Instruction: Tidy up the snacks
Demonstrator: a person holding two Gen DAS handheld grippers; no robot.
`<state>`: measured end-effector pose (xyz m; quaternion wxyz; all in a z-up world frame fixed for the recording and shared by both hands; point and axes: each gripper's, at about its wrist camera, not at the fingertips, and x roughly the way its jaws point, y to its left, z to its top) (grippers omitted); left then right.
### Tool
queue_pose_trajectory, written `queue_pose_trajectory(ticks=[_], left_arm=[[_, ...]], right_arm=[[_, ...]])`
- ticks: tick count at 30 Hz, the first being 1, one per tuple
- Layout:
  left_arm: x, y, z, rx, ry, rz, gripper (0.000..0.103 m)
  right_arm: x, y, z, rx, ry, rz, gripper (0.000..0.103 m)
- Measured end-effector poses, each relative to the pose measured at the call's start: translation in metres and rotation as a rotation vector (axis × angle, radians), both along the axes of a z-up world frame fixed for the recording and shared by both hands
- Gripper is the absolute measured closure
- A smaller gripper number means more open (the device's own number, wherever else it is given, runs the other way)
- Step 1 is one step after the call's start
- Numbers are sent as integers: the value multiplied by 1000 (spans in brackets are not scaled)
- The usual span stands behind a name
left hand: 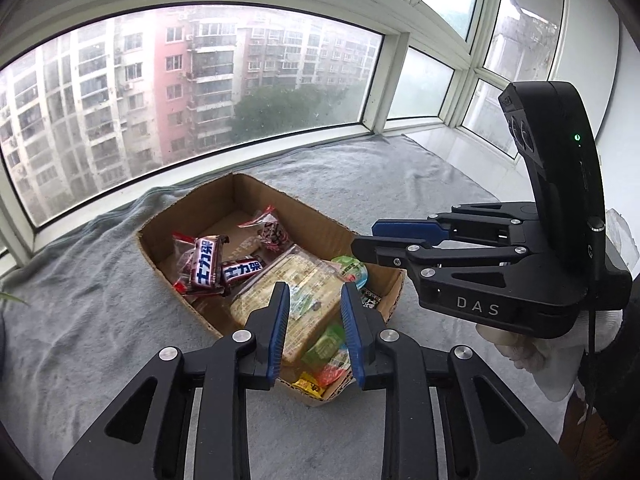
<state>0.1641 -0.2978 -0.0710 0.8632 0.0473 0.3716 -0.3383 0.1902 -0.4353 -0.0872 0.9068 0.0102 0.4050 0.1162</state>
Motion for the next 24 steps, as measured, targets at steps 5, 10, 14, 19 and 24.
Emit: queue_pose_trajectory(ticks=[5,10,14,19,24], left_arm=[[-6,9,7,-11,-8,10,75],[-15,22,18,-29,-21,34,61],[-27,34,23,-34,-22,55,51],[-39,50,27,-20,-23,107,35],[-54,65,33,-1,-55,145,35]], right_arm=[[-13,4,9,-7,-17,-16,76],[-38,10,22,-8,-64,-56,43],[-58,12,31,14,-87,-100,43],[-84,17,41,18,-116,-141,29],[-110,24,50,24,-151,-185,15]])
